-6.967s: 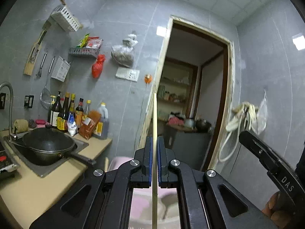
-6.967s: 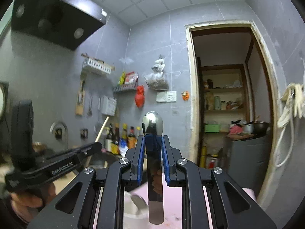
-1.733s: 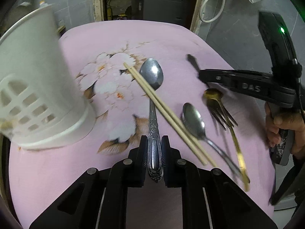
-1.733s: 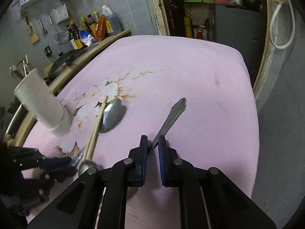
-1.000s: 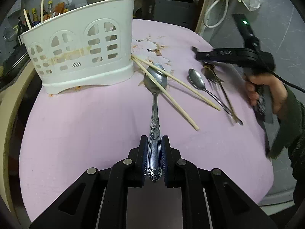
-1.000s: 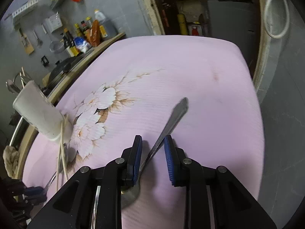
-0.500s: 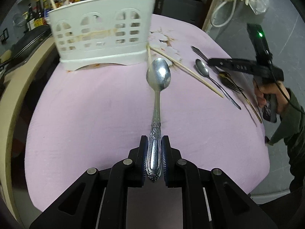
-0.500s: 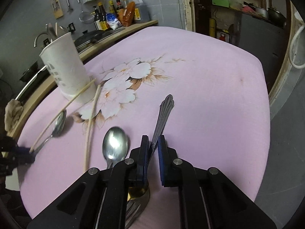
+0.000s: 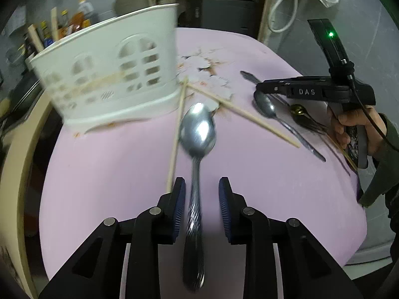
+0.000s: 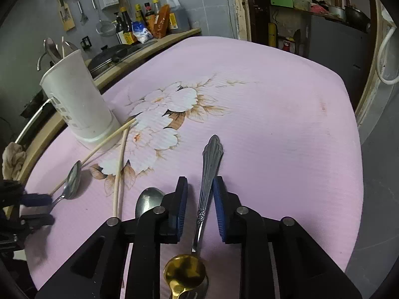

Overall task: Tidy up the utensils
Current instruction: 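Lift the silver spoon with the left tool while the right tool grasps the silver fork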

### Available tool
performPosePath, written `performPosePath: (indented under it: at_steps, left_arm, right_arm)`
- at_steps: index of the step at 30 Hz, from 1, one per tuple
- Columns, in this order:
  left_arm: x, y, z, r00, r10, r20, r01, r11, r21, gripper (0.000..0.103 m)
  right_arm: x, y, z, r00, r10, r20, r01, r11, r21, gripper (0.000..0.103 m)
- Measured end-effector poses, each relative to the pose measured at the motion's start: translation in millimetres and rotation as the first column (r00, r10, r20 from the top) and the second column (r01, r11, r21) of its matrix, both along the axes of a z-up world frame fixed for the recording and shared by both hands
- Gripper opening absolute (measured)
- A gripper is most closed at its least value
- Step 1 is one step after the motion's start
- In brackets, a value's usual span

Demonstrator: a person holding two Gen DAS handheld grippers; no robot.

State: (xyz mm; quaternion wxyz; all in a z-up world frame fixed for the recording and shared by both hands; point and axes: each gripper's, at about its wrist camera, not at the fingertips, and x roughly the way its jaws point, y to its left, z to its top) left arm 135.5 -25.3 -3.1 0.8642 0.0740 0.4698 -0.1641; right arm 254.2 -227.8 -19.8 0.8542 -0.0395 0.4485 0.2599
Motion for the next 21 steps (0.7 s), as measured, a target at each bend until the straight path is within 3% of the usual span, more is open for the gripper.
performPosePath:
  at_steps: [7,16,21]
  left_arm:
    - [34,-7,-9,1.000,-0.010,-0.023,0.010,1.000,0.014,0.032]
    - [58,-23,-15,0.999,-0.032,-0.033,0.034,0.999,0.032,0.045]
    - [62,-32,-20,0.999,-0.046,-0.015,0.047,0.997,0.065,0.046]
  right_arm:
    - [1,-3,0,1.000,-0.001,-0.017,0.001,0.999,0.035,0.022]
    - [5,5,-1,1.000,-0.005,-0.007,0.005,1.000,0.006,0.023]
    - [5,6,-2,1.000,-0.006,-0.005,0.006,1.000,0.008,0.025]
